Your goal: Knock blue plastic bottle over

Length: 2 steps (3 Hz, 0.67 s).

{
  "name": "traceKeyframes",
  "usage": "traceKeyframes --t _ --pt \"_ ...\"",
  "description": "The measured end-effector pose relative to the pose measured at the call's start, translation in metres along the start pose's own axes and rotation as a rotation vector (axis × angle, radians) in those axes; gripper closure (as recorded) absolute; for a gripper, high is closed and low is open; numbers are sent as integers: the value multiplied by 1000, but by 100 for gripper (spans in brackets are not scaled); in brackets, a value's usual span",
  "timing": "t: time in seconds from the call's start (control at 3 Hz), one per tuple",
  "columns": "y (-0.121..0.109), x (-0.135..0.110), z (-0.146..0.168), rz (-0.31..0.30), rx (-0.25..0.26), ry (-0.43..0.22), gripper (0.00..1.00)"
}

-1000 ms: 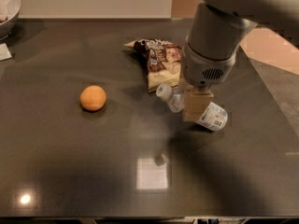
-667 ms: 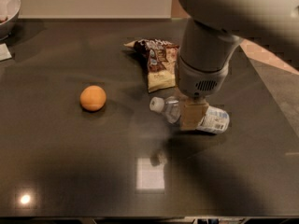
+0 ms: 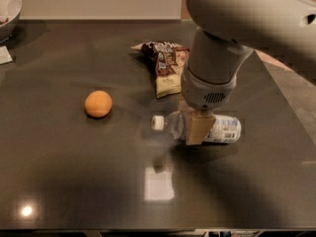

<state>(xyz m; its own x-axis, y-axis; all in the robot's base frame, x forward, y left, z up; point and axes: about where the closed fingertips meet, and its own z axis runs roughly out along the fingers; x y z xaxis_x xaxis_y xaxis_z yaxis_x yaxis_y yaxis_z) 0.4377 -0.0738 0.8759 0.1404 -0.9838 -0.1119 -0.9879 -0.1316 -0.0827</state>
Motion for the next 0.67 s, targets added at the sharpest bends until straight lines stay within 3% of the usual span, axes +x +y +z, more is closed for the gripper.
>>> traceKeyframes --t 0.33,0.67 --pt "2 -4 8 -10 -23 -38 12" --pt "8 -6 25 -10 -71 -95 0"
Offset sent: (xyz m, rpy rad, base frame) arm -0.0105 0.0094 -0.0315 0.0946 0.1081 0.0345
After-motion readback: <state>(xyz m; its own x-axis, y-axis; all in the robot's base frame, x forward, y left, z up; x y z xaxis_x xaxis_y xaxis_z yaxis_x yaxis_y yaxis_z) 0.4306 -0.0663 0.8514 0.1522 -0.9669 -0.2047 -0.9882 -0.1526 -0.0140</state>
